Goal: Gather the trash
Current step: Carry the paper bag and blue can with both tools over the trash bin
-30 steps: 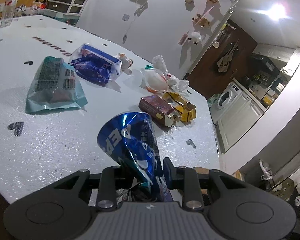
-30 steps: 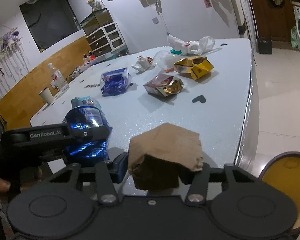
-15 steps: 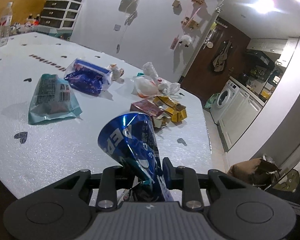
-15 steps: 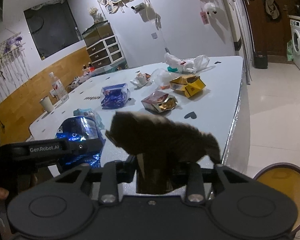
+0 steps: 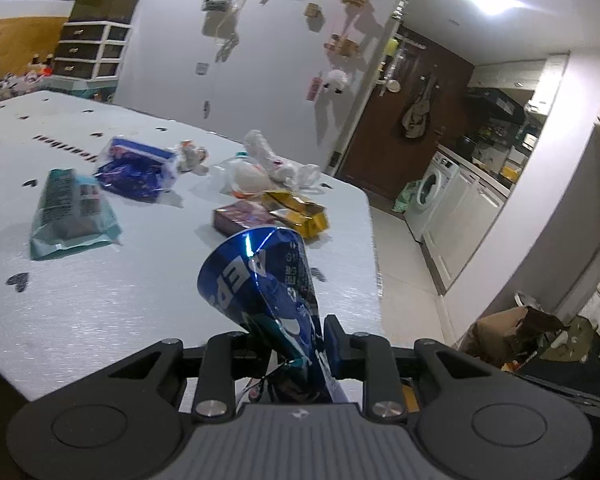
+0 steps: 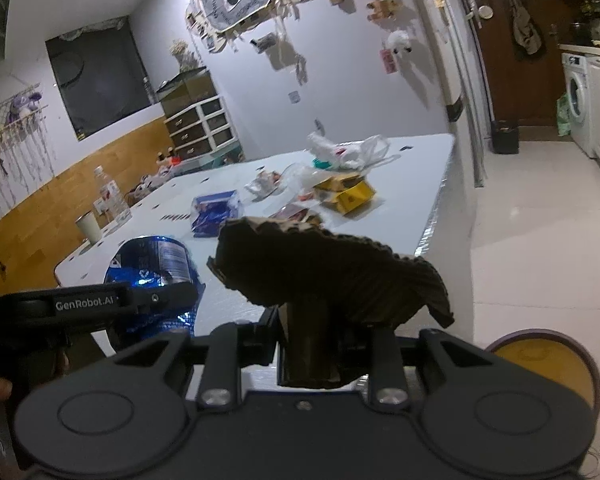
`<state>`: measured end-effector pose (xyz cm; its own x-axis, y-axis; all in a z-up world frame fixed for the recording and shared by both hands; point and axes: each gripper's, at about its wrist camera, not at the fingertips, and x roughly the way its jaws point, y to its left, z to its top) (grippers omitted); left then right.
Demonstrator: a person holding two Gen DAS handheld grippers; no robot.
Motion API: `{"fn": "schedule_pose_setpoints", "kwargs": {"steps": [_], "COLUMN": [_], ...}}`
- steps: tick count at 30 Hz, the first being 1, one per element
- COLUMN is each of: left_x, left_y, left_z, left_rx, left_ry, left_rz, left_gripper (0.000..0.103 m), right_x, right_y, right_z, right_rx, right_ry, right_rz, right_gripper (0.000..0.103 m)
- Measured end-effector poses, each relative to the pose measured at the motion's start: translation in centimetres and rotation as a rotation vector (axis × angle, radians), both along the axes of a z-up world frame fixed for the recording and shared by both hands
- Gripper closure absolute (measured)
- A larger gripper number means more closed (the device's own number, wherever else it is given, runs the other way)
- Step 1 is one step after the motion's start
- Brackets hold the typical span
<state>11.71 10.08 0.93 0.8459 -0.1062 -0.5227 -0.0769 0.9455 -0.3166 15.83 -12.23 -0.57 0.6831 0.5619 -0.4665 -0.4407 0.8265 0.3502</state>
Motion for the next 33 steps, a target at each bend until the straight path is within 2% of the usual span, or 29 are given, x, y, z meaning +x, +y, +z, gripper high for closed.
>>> {"fn": "schedule_pose_setpoints", "kwargs": {"steps": [11, 21, 28, 33], "left_x": [1.2, 3.4, 5.7, 7.5], "left_y": [-7.5, -14.6, -18.9, -21.4], "left_z": [0.0, -1.3, -3.2, -5.7], "left_rx": [0.053, 0.09, 0.129, 0.149], "left_ry": [0.001, 0.031, 0.079, 0.133], "left_rz": [-0.124, -0.251, -0.313, -0.345], "left_gripper": [0.076, 0.076, 0.076, 0.076], "right_x": [-1.3, -1.9, -1.6, -0.9], "right_y": [-7.2, -14.1, -17.8, -19.9], "right_z": [0.1, -1.7, -3.5, -5.4], "right_rx": [0.009, 0.01, 0.017, 0.02], "right_ry": [-0.026, 0.0, 0.034, 0.073], "right_rz": [-0.14, -0.265, -0.338, -0.376], "right_gripper": [0.076, 0.076, 0.076, 0.076]}}
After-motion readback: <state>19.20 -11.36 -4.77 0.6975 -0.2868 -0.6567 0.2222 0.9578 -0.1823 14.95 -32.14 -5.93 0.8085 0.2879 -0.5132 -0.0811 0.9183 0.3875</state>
